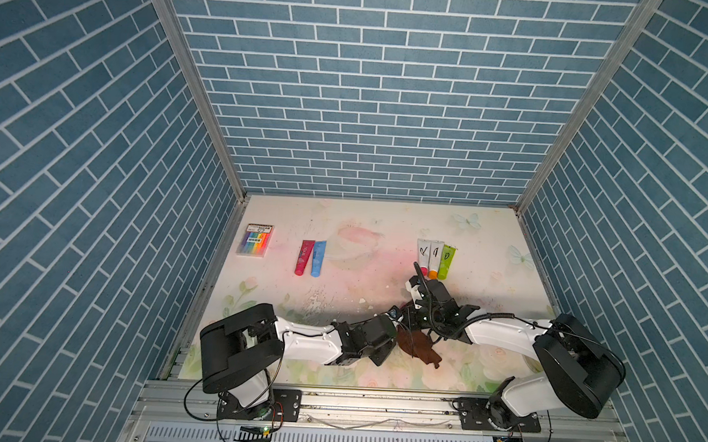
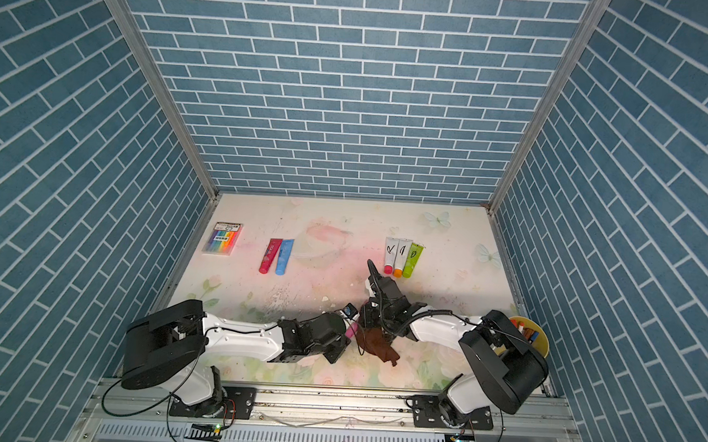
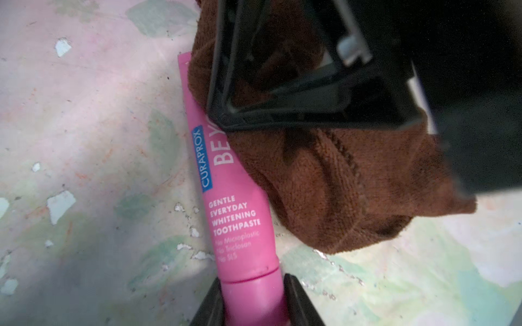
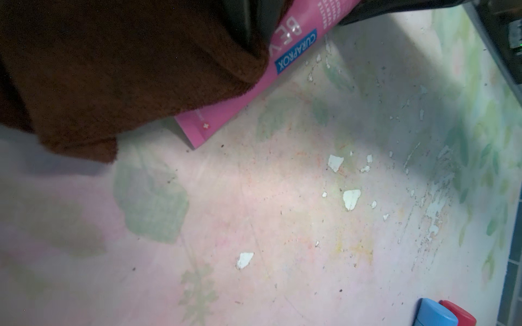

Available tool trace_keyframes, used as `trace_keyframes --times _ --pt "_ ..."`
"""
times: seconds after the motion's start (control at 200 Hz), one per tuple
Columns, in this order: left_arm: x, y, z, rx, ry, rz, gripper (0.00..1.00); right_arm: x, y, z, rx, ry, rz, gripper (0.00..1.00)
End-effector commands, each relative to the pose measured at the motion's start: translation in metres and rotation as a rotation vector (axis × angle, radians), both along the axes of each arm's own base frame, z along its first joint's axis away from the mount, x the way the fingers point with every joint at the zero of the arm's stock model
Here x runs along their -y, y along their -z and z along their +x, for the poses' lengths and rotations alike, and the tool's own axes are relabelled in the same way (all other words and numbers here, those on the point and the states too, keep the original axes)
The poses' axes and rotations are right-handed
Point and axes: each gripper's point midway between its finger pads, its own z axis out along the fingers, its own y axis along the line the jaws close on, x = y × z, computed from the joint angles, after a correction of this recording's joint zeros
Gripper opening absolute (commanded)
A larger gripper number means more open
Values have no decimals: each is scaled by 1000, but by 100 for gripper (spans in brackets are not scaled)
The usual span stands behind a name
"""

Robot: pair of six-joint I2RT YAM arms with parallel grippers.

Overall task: Wipe the surface of the toothpaste tube
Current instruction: Wipe the dirt from the toothpaste tube.

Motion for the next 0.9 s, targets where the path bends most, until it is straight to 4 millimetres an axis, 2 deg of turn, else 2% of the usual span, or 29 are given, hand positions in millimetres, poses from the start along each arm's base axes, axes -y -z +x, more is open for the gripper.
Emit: trace_keyframes --times 0.0,0.1,0.17,0.27,0.375,0.54,0.63,0.75,0.895 --pt "-9 23 -11 -56 41 69 12 36 34 -22 -196 49 -98 0" --pt "-9 24 -12 -60 46 68 12 49 25 2 -149 117 -123 0" --pt "-8 24 -12 -60 47 69 12 47 16 12 -120 118 -127 0" --pt "-9 24 -12 -60 47 67 12 36 4 16 -107 91 -80 0" --pt "-9 24 -12 -58 49 67 11 22 -8 4 -116 33 -4 0" --pt "-7 24 -13 -63 55 65 10 -14 -30 -39 -143 -117 120 0" --pt "-7 25 -13 -65 57 67 10 -28 -38 -54 -146 -167 174 0" --pt "-7 25 -14 -65 58 65 9 -33 -33 -57 -160 -173 193 0" --pt "-8 24 -13 -62 55 63 9 -20 -1 -48 -192 -119 81 0"
